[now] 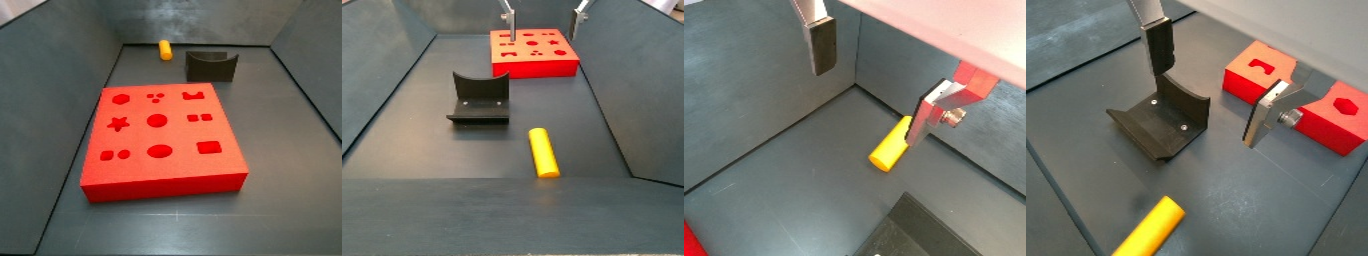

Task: Pick up the oval object. Move up. Place the oval object on the fixture. Regrasp the oval object. Move to above the board. Insert the oval object.
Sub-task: Pick up the oval object.

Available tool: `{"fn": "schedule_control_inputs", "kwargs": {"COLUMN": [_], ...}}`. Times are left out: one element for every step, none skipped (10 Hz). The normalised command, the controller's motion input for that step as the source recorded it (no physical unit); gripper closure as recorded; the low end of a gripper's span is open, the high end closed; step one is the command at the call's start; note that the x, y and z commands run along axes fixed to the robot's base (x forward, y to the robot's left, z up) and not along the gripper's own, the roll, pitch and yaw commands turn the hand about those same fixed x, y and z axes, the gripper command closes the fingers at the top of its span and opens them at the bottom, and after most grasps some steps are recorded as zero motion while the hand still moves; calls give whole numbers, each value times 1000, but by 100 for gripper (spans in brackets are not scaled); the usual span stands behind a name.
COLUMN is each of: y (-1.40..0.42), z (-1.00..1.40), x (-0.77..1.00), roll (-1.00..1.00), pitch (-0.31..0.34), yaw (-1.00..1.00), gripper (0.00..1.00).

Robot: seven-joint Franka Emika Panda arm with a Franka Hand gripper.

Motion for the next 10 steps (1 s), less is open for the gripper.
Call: {"fn": "schedule_control_inputs", "kwargs": {"y": [0,357,651,689,697,606,369,169,54,89], "z": [-17,-706,-831,-800,-851,-946,-1000,-1000,-1000,-1000], "x": [0,211,0,0,6,137,257,263,271,194], "roll": [0,-44,-93,-121,-90,-44,0,54,120,137], "pitch": [0,0,-147,-140,-133,-111,-67,-19,0,0], "yaw": [0,29,291,411,426,457,320,103,0,-54], "gripper": [0,0,0,0,0,0,0,0,0,0]}}
